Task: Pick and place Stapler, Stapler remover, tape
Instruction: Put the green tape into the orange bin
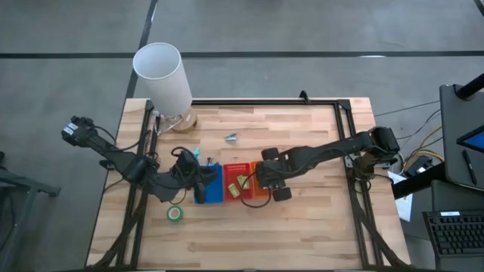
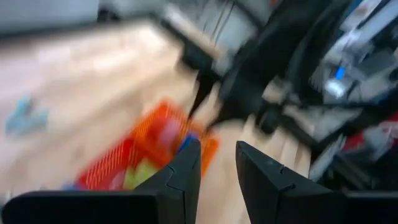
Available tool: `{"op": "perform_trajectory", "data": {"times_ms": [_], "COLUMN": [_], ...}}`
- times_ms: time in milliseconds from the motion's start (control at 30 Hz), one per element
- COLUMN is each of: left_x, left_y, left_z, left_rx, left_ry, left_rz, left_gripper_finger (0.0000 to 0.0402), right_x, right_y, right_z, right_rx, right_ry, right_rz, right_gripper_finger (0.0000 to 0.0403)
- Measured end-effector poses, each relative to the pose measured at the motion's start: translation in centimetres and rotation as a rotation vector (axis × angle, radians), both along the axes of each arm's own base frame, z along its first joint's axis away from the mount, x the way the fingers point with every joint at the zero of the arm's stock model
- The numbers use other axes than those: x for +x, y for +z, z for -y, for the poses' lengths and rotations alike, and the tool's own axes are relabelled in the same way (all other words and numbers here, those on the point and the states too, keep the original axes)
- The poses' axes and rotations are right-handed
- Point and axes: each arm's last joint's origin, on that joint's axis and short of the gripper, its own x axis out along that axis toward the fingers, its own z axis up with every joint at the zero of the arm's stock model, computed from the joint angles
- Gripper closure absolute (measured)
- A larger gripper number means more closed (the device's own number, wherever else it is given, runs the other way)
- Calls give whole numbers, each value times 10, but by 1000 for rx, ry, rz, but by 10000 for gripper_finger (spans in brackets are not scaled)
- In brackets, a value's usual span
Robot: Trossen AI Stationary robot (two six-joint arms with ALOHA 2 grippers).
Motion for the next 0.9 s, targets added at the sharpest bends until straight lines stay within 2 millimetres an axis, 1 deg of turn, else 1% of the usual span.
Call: {"op": "perform_trajectory", "data": {"times_ms": [67,200,333,467,567,667,800,900], "left_x": [-5,-19,-41,-60,-67,-71,-74,-76], "left_y": [-9,-27,-42,-50,-59,-73,-95,-111], "left_z": [1,4,9,17,25,29,27,26], "left_rx": [-74,-193,-240,-310,-409,-446,-453,-489], "left_ry": [-35,-120,-125,-128,-188,-241,-185,-152], "left_rz": [-92,-334,-564,-719,-823,-917,-953,-976], "left_gripper_finger": [298,298,298,298,298,298,292,267], "right_x": [2,9,15,20,24,28,31,31], "right_y": [11,32,53,70,79,84,86,86], "right_z": [0,-1,-2,-4,-5,-6,-6,-6], "right_rx": [13,44,79,106,127,145,162,185], "right_ry": [-27,-82,-122,-137,-149,-155,-166,-194], "right_rz": [18,79,154,231,287,340,381,385], "right_gripper_finger": [236,241,249,257,263,268,275,279]}}
